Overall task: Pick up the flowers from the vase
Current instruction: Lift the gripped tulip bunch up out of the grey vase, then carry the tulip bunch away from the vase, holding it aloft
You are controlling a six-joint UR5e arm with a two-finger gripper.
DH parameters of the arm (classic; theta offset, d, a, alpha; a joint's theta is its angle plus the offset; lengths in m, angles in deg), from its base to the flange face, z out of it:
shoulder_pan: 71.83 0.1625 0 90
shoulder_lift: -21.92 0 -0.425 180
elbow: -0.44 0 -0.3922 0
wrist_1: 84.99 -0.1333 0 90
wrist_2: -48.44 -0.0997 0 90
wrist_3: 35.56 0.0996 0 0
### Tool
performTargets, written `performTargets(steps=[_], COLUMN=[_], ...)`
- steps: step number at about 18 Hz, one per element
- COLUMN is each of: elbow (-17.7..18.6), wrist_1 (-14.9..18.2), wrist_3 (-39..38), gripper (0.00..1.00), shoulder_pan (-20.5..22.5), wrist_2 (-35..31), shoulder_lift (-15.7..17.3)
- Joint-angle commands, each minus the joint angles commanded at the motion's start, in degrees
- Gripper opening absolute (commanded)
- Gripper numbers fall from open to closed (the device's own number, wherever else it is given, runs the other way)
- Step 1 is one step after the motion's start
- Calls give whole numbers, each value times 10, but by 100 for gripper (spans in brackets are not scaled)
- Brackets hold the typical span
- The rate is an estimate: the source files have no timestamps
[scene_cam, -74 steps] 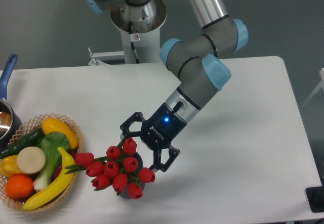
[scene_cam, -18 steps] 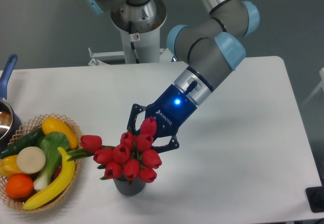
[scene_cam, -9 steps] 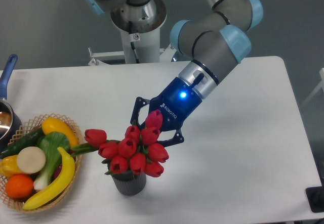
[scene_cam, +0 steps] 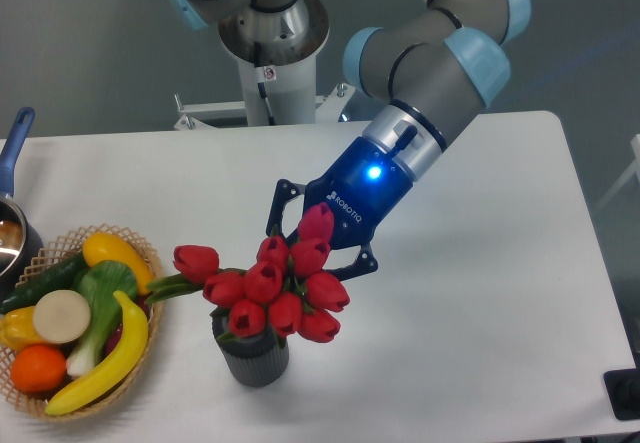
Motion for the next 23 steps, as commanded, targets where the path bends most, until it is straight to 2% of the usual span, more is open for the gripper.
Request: performTargets(steps=[5, 12, 18, 23], elbow=[-1, -25, -26, -30], wrist_1=[0, 0, 0, 0], wrist_3=[-3, -4, -2, 56], gripper=[0, 0, 0, 0], shoulder_pan=[5, 19, 38, 63], wrist_2=[3, 18, 25, 23], shoulder_lift=[1, 2, 5, 5])
